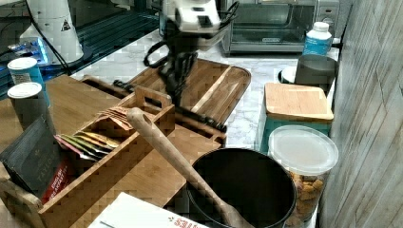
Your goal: Close the drawer.
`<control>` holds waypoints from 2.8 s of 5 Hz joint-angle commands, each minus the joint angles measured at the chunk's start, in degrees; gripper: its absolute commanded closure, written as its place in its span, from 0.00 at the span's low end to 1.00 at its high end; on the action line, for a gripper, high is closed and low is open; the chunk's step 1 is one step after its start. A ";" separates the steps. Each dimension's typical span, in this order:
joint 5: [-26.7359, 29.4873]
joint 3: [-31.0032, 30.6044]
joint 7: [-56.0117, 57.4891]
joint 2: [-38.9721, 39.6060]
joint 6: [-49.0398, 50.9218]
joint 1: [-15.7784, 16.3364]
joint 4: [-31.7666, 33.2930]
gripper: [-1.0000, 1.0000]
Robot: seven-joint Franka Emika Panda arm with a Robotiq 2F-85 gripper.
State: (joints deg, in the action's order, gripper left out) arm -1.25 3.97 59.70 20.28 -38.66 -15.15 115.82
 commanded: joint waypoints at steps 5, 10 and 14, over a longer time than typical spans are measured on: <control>-0.93 8.94 5.01 -2.23 -15.18 -10.07 -1.84 1.00; -1.06 8.70 4.92 -2.25 -15.17 -10.29 -1.85 1.00; -0.19 10.36 5.51 -2.13 -15.19 -8.72 -1.83 1.00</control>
State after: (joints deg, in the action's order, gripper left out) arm 0.03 7.46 60.37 18.09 -48.73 -15.95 121.19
